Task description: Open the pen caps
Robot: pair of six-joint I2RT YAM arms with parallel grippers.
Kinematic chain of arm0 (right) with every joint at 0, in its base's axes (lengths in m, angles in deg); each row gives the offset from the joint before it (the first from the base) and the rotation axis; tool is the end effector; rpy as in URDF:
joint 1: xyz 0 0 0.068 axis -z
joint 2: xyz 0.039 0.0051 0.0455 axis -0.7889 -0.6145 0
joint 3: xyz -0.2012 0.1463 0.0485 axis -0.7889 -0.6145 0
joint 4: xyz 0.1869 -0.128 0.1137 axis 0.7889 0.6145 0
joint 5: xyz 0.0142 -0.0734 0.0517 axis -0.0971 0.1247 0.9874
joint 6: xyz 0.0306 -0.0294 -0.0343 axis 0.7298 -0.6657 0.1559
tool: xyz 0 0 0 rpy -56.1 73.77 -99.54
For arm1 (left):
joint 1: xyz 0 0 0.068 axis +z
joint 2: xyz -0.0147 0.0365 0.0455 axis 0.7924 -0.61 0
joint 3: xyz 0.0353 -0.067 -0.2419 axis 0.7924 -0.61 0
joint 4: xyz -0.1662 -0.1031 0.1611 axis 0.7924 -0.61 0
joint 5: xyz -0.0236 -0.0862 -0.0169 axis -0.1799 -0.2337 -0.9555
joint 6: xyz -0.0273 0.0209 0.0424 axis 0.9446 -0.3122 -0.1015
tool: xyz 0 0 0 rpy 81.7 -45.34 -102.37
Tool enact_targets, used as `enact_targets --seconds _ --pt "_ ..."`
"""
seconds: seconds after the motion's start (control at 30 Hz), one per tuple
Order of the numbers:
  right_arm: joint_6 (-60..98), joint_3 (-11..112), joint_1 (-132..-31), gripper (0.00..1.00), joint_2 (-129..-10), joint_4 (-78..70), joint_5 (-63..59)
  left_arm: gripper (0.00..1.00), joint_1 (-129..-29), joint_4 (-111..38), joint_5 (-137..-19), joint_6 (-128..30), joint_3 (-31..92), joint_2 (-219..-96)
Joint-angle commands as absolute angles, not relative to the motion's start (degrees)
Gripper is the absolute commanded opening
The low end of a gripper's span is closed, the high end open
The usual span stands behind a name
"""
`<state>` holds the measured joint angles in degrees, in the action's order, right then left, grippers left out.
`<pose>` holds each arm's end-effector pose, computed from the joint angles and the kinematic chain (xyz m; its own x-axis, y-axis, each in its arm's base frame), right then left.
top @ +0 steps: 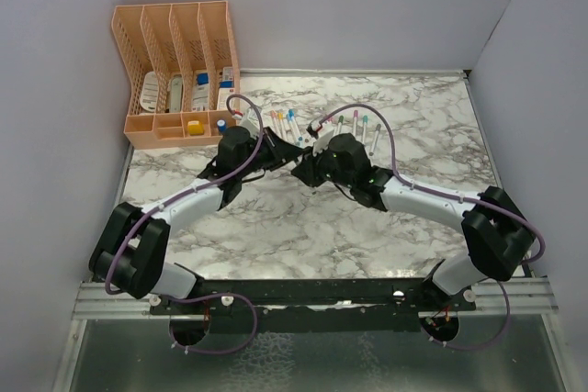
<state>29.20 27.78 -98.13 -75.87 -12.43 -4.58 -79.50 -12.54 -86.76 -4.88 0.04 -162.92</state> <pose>0.2310 0.2442 0.2231 -0.5240 -0.1204 -0.8432 -0.6456 0.7018 0.3010 0.2693 -0.1497 0.2302 -0.6774 -0.5408 -0.4987 0.2284 0.4898 -0.8414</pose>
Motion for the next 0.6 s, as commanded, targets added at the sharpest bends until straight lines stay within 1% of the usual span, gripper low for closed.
enact_targets --seconds 0.0,0.27,0.57 --pt "29.0 23.2 -98.3 0.01 -71.4 -4.0 -0.7 0.00 -69.9 -13.4 -72.3 -9.4 1.9 -165.0" --pt "28.9 21.6 -98.4 0.01 -71.0 -3.9 0.1 0.00 -67.8 -13.4 -70.9 -9.2 1.7 -165.7" --pt "30.1 18.5 -98.3 0.01 -67.3 -4.4 0.4 0.00 -67.6 -12.1 -66.5 -6.4 0.5 -165.6"
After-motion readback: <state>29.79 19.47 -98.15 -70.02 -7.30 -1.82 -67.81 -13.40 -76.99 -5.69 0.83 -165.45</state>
